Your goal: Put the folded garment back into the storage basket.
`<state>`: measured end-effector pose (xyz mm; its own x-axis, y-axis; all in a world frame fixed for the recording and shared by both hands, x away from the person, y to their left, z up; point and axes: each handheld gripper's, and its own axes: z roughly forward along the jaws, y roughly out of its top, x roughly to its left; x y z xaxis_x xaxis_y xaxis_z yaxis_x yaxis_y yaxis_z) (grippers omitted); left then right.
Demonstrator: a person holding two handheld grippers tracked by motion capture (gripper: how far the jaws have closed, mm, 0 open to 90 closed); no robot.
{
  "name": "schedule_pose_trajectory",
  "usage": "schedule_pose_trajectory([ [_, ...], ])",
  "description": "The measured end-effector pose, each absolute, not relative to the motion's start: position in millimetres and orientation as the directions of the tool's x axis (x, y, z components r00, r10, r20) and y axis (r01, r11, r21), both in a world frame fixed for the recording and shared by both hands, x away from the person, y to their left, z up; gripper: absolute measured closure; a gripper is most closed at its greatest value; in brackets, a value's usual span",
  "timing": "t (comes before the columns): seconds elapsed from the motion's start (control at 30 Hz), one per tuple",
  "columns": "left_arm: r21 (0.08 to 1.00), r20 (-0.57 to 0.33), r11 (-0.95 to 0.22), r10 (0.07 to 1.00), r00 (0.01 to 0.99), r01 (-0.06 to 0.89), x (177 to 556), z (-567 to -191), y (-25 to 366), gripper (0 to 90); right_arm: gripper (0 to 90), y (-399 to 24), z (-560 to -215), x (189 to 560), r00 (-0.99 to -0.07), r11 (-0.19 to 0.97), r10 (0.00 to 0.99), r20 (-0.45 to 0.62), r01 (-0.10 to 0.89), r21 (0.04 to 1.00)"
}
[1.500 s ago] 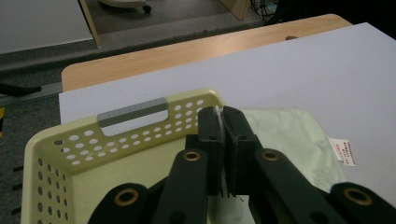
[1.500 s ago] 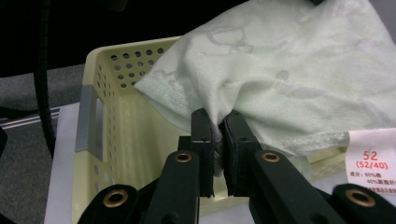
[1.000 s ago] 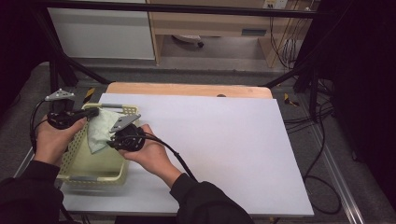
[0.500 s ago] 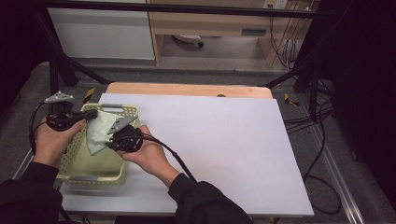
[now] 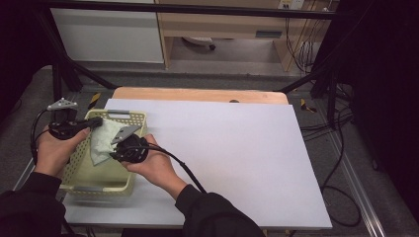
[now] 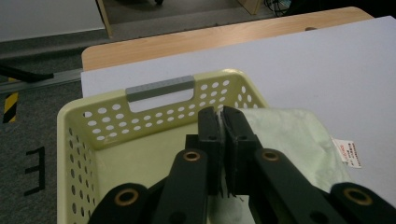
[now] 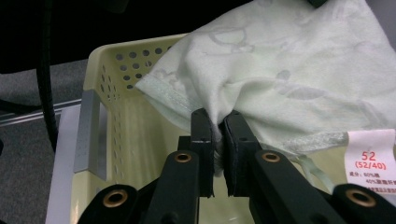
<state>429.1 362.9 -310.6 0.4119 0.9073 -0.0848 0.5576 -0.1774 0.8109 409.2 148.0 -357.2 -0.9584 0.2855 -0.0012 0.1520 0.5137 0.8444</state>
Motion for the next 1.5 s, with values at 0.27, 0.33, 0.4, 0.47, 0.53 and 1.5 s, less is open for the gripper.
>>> schedule_pose_trajectory([
  [0.27, 0.808, -0.087, -0.174, 0.909, 0.408, 0.562, 428.8, -313.4, 365.3, 86.7, 84.0, 151.8, -358.3, 407.8, -0.960, 0.515, 0.280, 0.000, 0.150, 0.844],
  [0.33, 0.809, -0.088, -0.173, 0.910, 0.406, 0.562, 428.7, -314.0, 365.8, 86.7, 84.0, 152.2, -358.6, 407.7, -0.960, 0.514, 0.279, 0.001, 0.150, 0.845],
  [0.4, 0.809, -0.088, -0.172, 0.910, 0.404, 0.562, 428.7, -314.6, 365.9, 86.7, 84.0, 152.4, -359.0, 408.1, -0.960, 0.513, 0.280, 0.004, 0.153, 0.844],
  [0.47, 0.808, -0.087, -0.173, 0.910, 0.404, 0.564, 428.5, -315.1, 366.3, 86.7, 84.0, 152.6, -359.5, 408.3, -0.960, 0.515, 0.280, 0.004, 0.153, 0.843],
  [0.53, 0.806, -0.085, -0.175, 0.911, 0.404, 0.565, 428.2, -315.8, 366.3, 86.7, 84.0, 153.0, -359.8, 408.2, -0.960, 0.515, 0.279, 0.004, 0.153, 0.844],
  [1.5, 0.795, -0.075, -0.183, 0.917, 0.392, 0.579, 427.7, -322.8, 369.0, 86.7, 84.0, 157.6, -368.3, 408.5, -0.960, 0.534, 0.281, -0.001, 0.155, 0.831],
])
